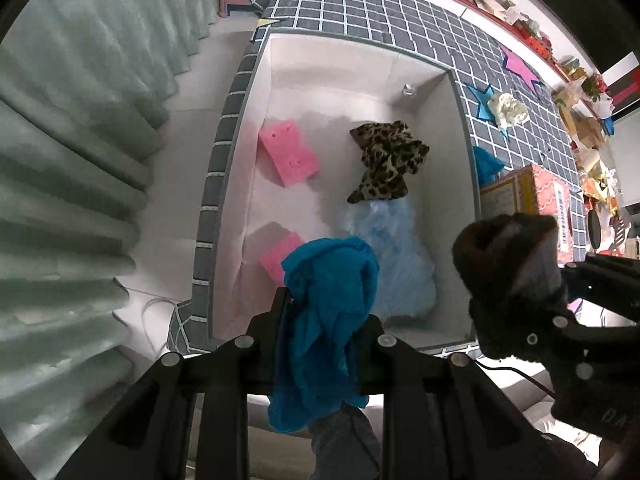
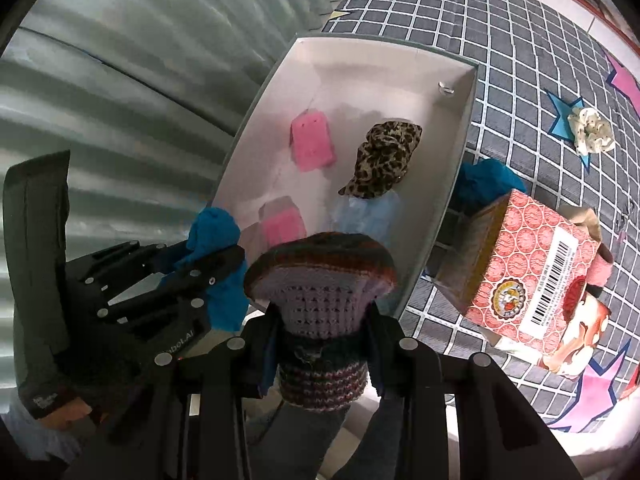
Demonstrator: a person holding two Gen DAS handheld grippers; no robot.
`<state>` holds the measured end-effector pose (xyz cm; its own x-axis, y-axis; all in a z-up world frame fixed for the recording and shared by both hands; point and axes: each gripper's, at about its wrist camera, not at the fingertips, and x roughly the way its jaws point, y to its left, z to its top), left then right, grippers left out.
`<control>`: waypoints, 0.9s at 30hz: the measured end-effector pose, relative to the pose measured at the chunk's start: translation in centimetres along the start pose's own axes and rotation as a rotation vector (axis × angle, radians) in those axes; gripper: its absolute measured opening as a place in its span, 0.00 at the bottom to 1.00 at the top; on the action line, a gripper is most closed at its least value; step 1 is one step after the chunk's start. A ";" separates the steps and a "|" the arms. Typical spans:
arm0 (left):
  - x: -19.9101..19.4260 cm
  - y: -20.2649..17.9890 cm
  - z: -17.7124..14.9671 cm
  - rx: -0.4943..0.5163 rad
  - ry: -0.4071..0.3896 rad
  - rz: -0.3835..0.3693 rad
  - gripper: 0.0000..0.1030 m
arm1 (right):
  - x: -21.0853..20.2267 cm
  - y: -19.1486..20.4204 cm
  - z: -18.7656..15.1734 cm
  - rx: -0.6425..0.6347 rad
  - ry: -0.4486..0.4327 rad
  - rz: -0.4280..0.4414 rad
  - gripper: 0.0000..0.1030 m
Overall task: Organize soft objects
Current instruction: 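Carry the knit hat and blue cloth over the white box with both grippers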
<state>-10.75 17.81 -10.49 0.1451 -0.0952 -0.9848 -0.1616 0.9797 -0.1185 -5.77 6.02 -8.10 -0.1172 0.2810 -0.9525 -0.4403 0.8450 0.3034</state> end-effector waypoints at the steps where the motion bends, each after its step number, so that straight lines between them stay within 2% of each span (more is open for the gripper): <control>1: 0.1 0.0 0.0 0.000 0.003 0.000 0.26 | 0.1 0.0 0.0 0.002 0.001 0.000 0.36; 14: 0.6 -0.1 0.4 -0.008 0.013 0.000 0.26 | 0.7 0.2 0.6 0.010 0.011 0.001 0.36; 21: -0.1 1.4 1.1 -0.050 -0.014 -0.053 0.26 | 0.7 -0.1 1.0 0.018 0.009 -0.001 0.36; 27: -0.1 2.2 1.3 -0.061 -0.012 -0.050 0.26 | 0.9 -0.8 1.5 0.043 0.007 0.005 0.36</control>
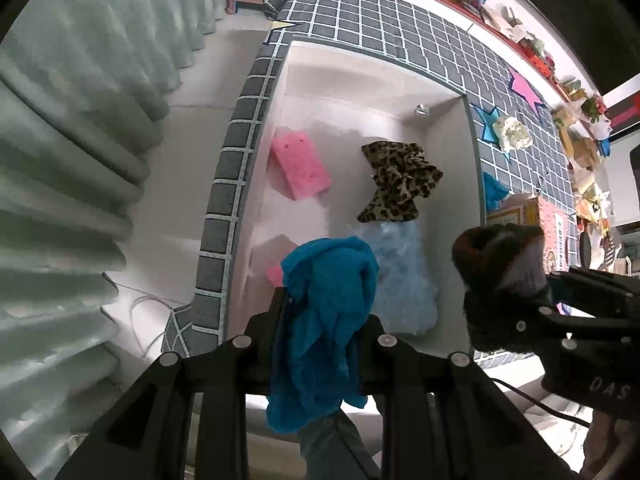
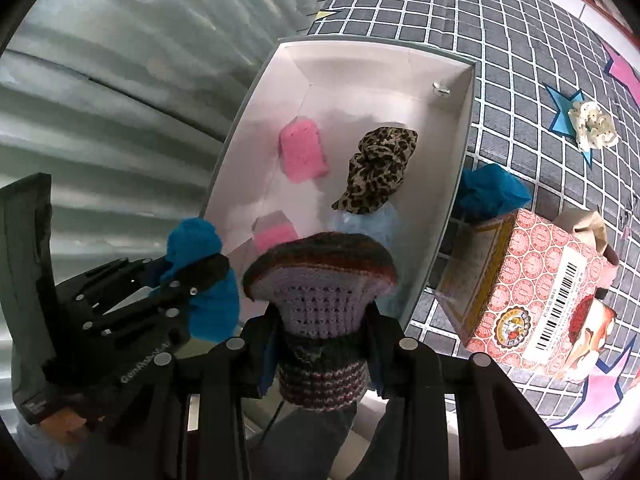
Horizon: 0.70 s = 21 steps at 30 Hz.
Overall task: Organize soft objects
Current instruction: 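Carry the knit hat and blue cloth over the white box with both grippers, then open both grippers to drop the knit hat and blue cloth into the box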
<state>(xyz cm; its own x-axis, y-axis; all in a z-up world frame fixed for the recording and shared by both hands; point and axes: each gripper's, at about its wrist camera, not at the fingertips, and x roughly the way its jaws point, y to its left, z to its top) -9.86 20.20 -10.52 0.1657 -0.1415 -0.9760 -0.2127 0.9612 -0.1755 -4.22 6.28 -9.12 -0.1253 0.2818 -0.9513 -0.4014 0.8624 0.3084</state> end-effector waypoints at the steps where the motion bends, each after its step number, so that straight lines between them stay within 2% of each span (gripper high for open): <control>1: 0.0 0.1 0.0 -0.003 0.004 -0.003 0.26 | 0.1 -0.1 0.0 0.002 0.002 0.003 0.36; 4: 0.2 0.3 0.0 -0.015 0.015 -0.018 0.26 | 0.4 -0.1 0.2 0.008 0.007 0.009 0.36; 9: 0.8 0.1 0.3 -0.006 0.030 -0.003 0.27 | 0.9 0.1 0.5 0.005 0.015 0.013 0.36; 17: 1.1 -0.6 0.6 0.009 0.024 0.019 0.57 | 0.8 0.1 1.1 0.006 0.013 0.013 0.37; 21: 1.2 -0.5 0.8 -0.001 0.023 0.044 0.72 | 0.5 0.2 1.2 -0.001 0.008 0.013 0.41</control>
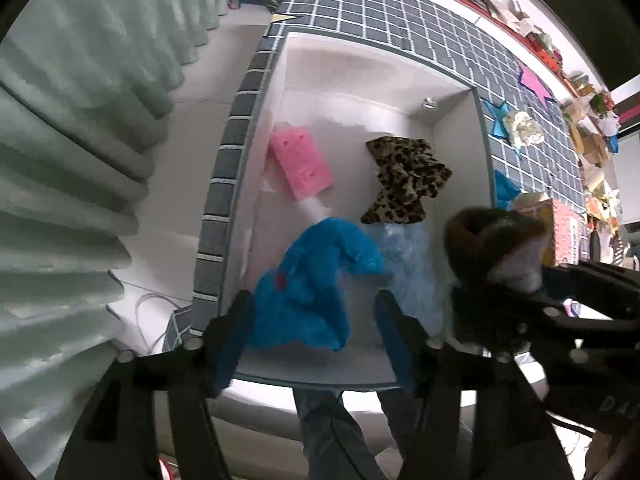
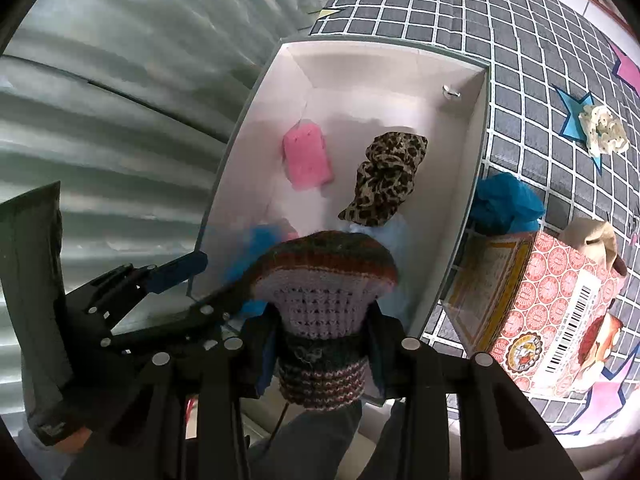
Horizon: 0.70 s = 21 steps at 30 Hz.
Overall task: Organize soft objects
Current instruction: 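Open both grippers to drop the knit hat and blue cloth into the box, then move both grippers from the box back to the pile of soft items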
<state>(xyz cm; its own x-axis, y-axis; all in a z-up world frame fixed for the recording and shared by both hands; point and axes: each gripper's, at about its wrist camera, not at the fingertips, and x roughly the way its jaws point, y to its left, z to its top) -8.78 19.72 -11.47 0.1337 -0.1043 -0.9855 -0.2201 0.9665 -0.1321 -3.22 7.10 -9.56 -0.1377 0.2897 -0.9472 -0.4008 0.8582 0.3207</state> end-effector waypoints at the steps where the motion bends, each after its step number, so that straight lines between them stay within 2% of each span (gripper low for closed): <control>1: 0.0 0.0 0.0 -0.003 0.001 0.001 0.80 | -0.1 0.0 0.0 0.000 -0.002 -0.002 0.43; 3: -0.2 0.1 0.1 -0.013 -0.012 -0.004 0.80 | -0.3 -0.2 0.1 0.003 -0.006 0.007 0.46; 4: -0.3 0.1 0.1 -0.013 -0.019 -0.005 0.83 | -0.5 -0.2 0.2 0.004 -0.010 0.013 0.61; 6: -0.6 0.1 0.1 -0.016 -0.025 -0.007 0.93 | -0.9 0.0 0.3 -0.005 -0.026 0.006 0.76; 7: -0.6 0.1 0.2 -0.019 -0.027 -0.006 1.00 | -1.2 0.3 0.4 -0.013 -0.037 -0.002 0.76; 9: -0.9 0.0 0.4 -0.026 -0.029 -0.006 1.00 | -1.6 0.7 0.6 -0.026 -0.046 -0.007 0.77; 11: -1.1 0.0 0.6 -0.045 -0.033 -0.019 1.00 | -2.1 0.9 0.8 -0.036 -0.061 -0.018 0.89; 12: -1.3 0.1 0.8 -0.058 -0.035 -0.035 1.00 | -2.4 0.9 0.9 -0.040 -0.071 -0.027 1.00; 16: -2.4 -0.3 1.6 -0.074 -0.047 -0.065 1.00 | -4.8 0.5 1.4 -0.042 -0.129 -0.032 0.99; 21: -3.9 -2.4 2.9 -0.035 -0.071 -0.088 1.00 | -7.9 -1.3 1.8 0.012 -0.195 -0.027 0.99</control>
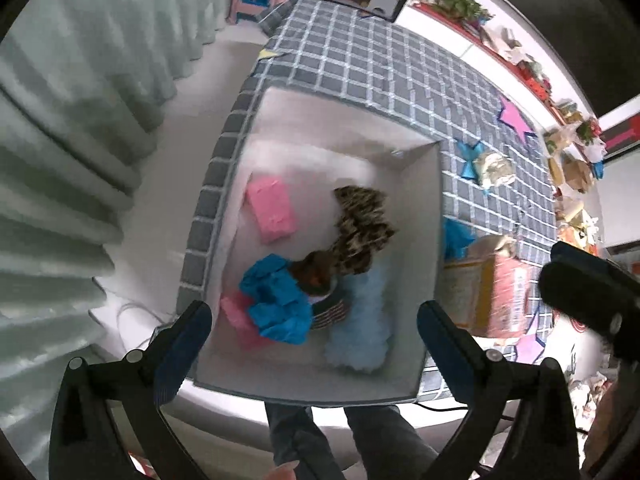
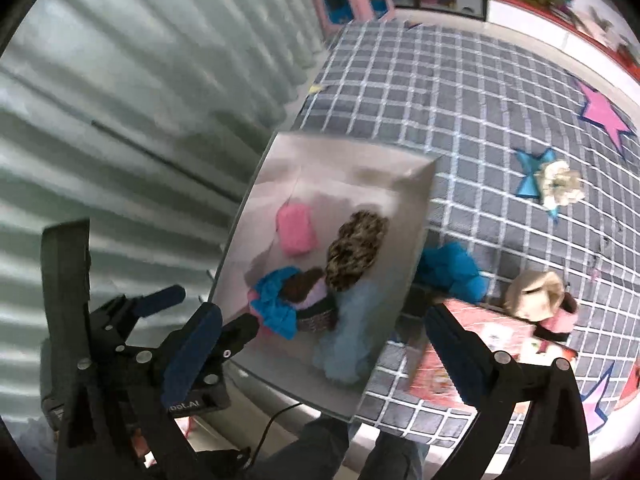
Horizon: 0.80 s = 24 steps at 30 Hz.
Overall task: Organize soft objects
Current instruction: 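Move both grippers from the box back to the pile of soft items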
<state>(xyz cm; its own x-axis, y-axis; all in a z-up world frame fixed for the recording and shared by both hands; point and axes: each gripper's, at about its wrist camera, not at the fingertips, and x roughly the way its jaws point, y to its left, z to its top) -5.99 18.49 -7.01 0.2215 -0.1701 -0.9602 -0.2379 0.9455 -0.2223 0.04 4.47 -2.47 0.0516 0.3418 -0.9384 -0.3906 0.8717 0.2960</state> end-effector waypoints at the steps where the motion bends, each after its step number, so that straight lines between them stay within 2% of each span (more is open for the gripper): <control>1: -0.2 -0.9 0.3 0.019 -0.006 -0.002 1.00 | -0.8 -0.9 0.2 0.021 -0.011 0.001 0.99; 7: -0.4 -4.7 1.5 0.102 0.003 -0.016 1.00 | -5.0 -7.9 0.9 0.160 -0.087 -0.052 0.99; 11: 0.4 -7.5 2.2 0.149 0.027 -0.015 1.00 | -5.4 -13.8 -0.1 0.283 -0.082 -0.117 0.99; 18: 1.8 -13.5 3.4 0.272 0.064 0.015 1.00 | -1.6 -23.2 -4.0 0.447 0.047 -0.217 0.99; 24: 3.9 -18.8 4.6 0.362 0.103 0.043 1.00 | 2.3 -27.4 -5.8 0.461 0.158 -0.246 0.99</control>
<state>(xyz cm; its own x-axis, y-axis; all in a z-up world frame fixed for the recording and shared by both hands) 3.72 1.36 -5.80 0.1176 -0.1380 -0.9834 0.1090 0.9861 -0.1254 5.49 -20.64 -13.74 -0.0625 0.0825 -0.9946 0.0610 0.9950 0.0787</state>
